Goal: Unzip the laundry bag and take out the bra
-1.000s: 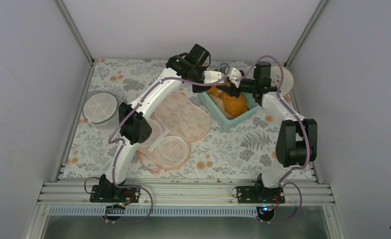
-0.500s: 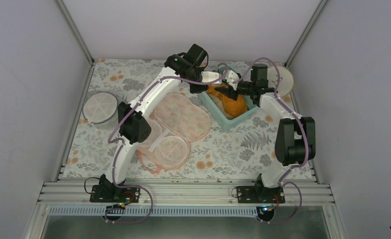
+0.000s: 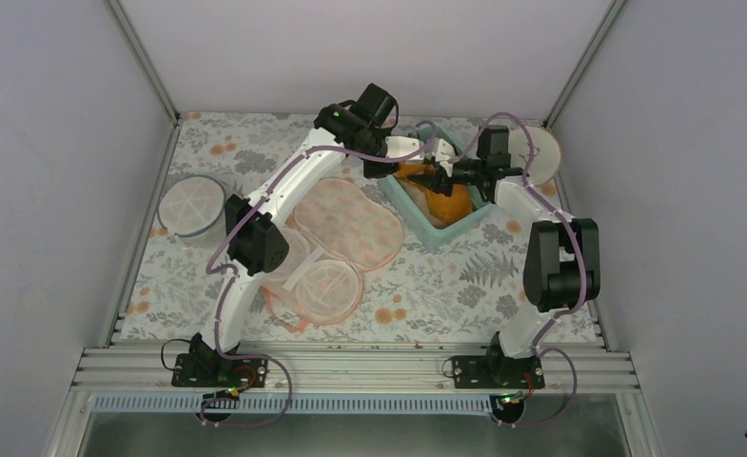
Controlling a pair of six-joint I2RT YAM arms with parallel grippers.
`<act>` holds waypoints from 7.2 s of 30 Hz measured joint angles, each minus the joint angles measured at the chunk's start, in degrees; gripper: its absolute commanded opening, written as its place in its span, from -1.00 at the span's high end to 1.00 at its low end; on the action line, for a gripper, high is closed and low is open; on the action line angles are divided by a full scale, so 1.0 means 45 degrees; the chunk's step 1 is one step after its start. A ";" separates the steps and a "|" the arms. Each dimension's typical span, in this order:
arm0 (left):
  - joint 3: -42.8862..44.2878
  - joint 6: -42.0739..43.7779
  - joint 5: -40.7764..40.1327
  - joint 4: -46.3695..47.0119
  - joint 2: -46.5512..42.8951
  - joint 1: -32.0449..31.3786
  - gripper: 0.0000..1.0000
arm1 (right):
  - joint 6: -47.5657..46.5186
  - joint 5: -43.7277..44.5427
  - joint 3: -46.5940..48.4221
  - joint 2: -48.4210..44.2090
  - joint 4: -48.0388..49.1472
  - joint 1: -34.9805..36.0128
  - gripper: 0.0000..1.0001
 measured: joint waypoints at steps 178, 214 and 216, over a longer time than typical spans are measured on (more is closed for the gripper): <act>-2.1318 -0.1671 0.2429 0.5299 -1.2643 0.9802 -0.75 | 1.3891 1.1735 0.6771 0.2001 -0.6917 0.6445 0.93; -2.1308 -0.2914 0.3157 0.6902 -0.9520 0.7368 -0.14 | 2.3406 0.8422 0.0772 0.3162 0.5280 0.9360 0.92; -2.1318 -0.2919 0.3225 0.6917 -0.9530 0.7504 -0.15 | 2.3503 0.8437 0.0617 0.3419 0.5338 0.9355 0.88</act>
